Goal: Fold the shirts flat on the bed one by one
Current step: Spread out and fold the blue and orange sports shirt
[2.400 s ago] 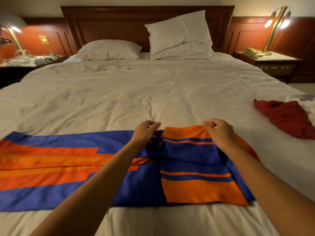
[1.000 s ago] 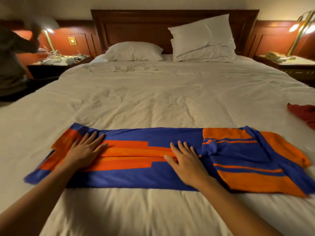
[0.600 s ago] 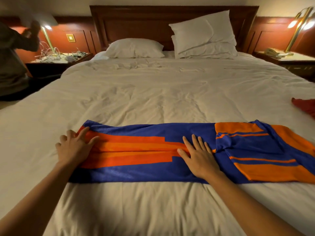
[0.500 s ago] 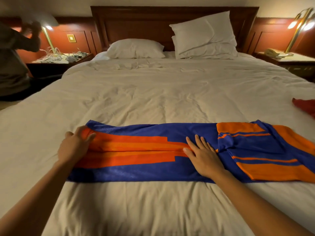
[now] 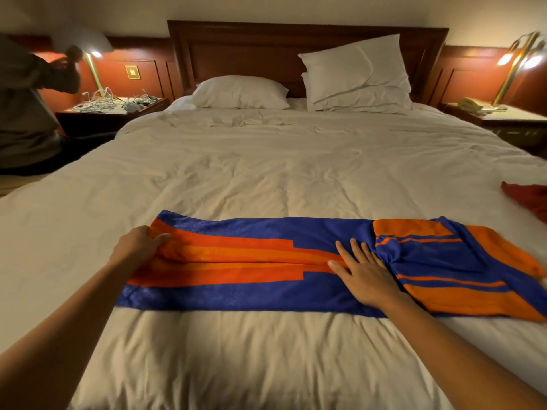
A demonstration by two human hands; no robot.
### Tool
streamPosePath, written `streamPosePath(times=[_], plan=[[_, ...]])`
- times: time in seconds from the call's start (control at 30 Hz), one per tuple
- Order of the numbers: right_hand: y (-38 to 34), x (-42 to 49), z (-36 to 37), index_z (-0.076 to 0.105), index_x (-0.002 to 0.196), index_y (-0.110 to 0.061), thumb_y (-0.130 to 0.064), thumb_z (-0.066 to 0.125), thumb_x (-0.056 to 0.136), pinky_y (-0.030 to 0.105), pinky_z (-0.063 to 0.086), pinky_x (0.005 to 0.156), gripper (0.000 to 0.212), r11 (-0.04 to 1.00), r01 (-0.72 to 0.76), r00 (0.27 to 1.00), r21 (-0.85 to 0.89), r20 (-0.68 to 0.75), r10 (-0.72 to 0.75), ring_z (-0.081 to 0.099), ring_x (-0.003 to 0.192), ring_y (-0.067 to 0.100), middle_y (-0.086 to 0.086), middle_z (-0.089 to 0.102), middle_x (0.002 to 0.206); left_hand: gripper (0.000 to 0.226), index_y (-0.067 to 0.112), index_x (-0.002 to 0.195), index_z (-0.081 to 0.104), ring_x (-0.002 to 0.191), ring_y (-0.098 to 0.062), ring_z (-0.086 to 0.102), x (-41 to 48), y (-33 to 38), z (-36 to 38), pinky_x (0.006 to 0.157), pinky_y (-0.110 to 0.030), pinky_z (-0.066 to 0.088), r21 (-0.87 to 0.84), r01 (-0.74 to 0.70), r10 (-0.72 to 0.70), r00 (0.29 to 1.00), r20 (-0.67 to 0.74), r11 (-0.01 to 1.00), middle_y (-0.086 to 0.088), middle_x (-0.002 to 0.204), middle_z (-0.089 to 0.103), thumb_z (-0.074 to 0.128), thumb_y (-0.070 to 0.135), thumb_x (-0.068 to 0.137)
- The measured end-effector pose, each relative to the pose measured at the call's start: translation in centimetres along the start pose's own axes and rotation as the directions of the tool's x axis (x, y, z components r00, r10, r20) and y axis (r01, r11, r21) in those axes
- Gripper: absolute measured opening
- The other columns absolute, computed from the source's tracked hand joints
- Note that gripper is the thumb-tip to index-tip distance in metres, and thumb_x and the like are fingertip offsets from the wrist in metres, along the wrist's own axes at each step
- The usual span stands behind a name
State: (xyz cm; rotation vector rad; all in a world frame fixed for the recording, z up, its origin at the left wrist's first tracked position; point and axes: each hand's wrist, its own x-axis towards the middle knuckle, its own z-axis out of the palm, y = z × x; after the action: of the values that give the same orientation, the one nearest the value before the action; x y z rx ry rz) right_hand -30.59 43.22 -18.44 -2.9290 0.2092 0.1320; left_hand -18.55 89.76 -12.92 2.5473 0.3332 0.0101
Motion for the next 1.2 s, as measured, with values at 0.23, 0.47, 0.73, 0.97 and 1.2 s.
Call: streamPosePath(times=[0.23, 0.47, 0.73, 0.97, 1.2], plan=[[-0.7, -0.7, 0.1, 0.004, 0.158, -0.036, -0.071, 0.011, 0.093, 0.042, 0.004, 0.123, 0.074, 0.999, 0.041, 0.995, 0.015, -0.087, -0.039, 0.000, 0.153, 0.027, 0.006, 0.002, 0.167, 0.034, 0.007, 0.092, 0.055, 0.086, -0.033, 0.053, -3.0, 7.7, -1.2, 0.074, -0.038, 0.039, -0.113, -0.125, 0.123, 0.992, -0.022, 0.986, -0.018, 0.097, 0.061, 0.063, 0.040, 0.095], [-1.2, -1.3, -1.3, 0.047, 0.147, -0.019, -0.036, 0.046, 0.104, 0.027, 0.034, 0.112, 0.046, 0.607, 0.196, 0.937, 0.770, -0.330, 0.116, 0.044, 0.136, 0.012, 0.002, 0.049, 0.149, 0.024, 0.007, 0.093, 0.053, 0.069, -0.025, 0.050, -11.4, 24.5, 2.9, 0.062, -0.029, 0.039, -0.247, -0.260, 0.334, 0.882, 0.334, 0.934, -0.010, 0.075, 0.051, 0.059, 0.030, 0.100], [1.6, -3.2, -4.7, 0.060, 0.132, -0.020, -0.050, 0.056, 0.096, 0.034, 0.053, 0.091, 0.047, -0.144, -0.103, 0.956, 0.984, 0.138, 0.258, 0.065, 0.112, 0.014, -0.001, 0.067, 0.126, 0.021, 0.012, 0.111, 0.062, 0.073, -0.026, 0.070, -14.7, 28.0, 11.4, 0.062, -0.036, 0.059, -0.370, -0.278, 0.410, 0.841, 0.353, 0.887, -0.012, 0.108, 0.071, 0.058, 0.028, 0.100], [0.5, -4.4, -3.2, 0.012, 0.157, -0.036, -0.015, 0.089, 0.070, 0.018, 0.035, 0.094, 0.118, 0.453, 0.038, 0.978, 0.891, -0.125, 0.164, 0.041, 0.126, 0.004, -0.013, 0.039, 0.140, 0.059, 0.050, 0.154, 0.019, 0.154, -0.028, 0.000, -13.6, 19.4, 16.4, 0.123, -0.050, -0.001, 0.212, -0.585, 0.488, 0.789, 0.374, 0.783, 0.007, 0.167, 0.005, 0.030, 0.067, 0.098], [3.4, -2.5, -7.5, 0.036, 0.151, -0.020, -0.009, 0.083, 0.078, 0.020, 0.034, 0.094, 0.088, 0.706, 0.058, 0.982, 0.706, -0.169, 0.089, 0.042, 0.137, 0.026, 0.010, 0.044, 0.151, 0.069, 0.046, 0.157, 0.009, 0.154, -0.029, -0.005, -13.9, 21.0, 17.3, 0.123, -0.049, -0.001, 0.284, -0.504, 0.401, 0.847, 0.350, 0.816, 0.003, 0.168, -0.004, 0.019, 0.074, 0.094]])
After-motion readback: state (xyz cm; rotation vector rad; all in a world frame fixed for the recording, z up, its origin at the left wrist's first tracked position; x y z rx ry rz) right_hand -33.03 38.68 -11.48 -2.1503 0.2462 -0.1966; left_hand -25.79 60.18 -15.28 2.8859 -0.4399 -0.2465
